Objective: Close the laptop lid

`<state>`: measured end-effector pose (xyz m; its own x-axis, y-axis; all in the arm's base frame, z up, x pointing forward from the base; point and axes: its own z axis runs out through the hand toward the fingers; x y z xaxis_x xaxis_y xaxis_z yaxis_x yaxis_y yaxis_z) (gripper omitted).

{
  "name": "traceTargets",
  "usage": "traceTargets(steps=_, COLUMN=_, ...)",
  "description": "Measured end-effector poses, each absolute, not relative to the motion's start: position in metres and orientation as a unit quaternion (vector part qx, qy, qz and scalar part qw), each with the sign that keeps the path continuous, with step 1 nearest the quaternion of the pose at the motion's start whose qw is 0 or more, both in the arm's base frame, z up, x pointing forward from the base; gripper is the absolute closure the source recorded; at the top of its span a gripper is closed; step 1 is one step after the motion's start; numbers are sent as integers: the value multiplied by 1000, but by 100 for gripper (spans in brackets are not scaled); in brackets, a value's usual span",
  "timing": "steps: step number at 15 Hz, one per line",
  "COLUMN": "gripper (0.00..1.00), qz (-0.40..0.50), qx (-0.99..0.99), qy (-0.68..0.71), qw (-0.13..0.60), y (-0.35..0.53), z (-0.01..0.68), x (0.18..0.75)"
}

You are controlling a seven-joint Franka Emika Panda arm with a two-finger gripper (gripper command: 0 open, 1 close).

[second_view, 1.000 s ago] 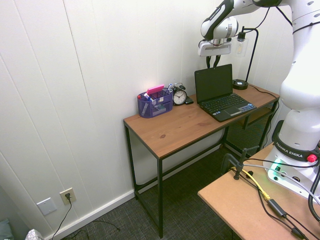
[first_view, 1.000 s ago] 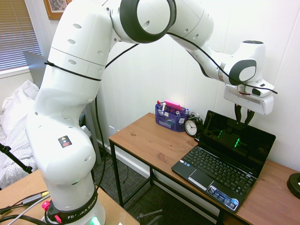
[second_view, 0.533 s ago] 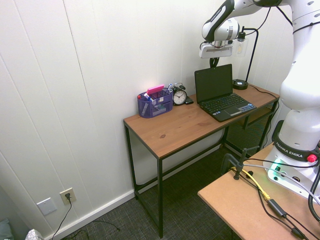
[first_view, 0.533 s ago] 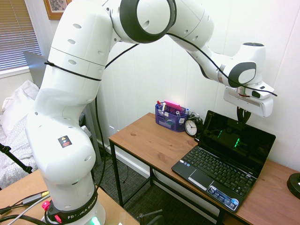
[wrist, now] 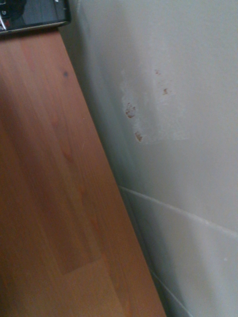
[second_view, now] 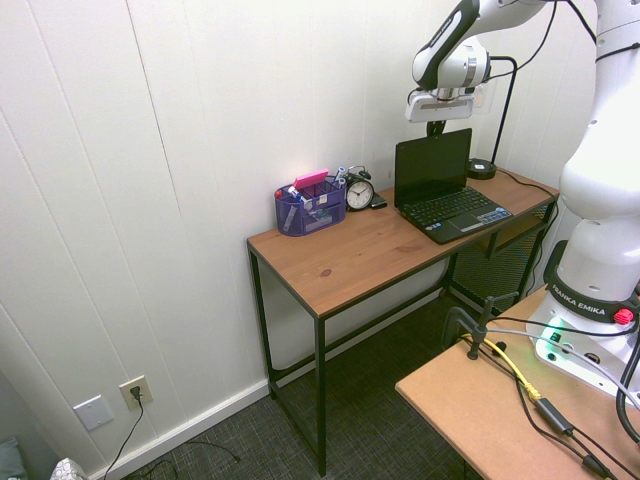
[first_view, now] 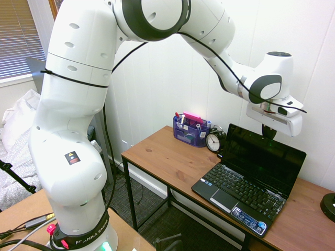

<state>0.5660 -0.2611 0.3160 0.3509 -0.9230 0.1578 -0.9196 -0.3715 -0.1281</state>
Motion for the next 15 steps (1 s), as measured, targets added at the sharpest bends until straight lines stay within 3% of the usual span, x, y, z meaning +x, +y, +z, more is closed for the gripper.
traceTargets(steps=15, gripper=100, qz=-87, qx=-807, qy=584, qw=16, y=-256, z=267, x=445)
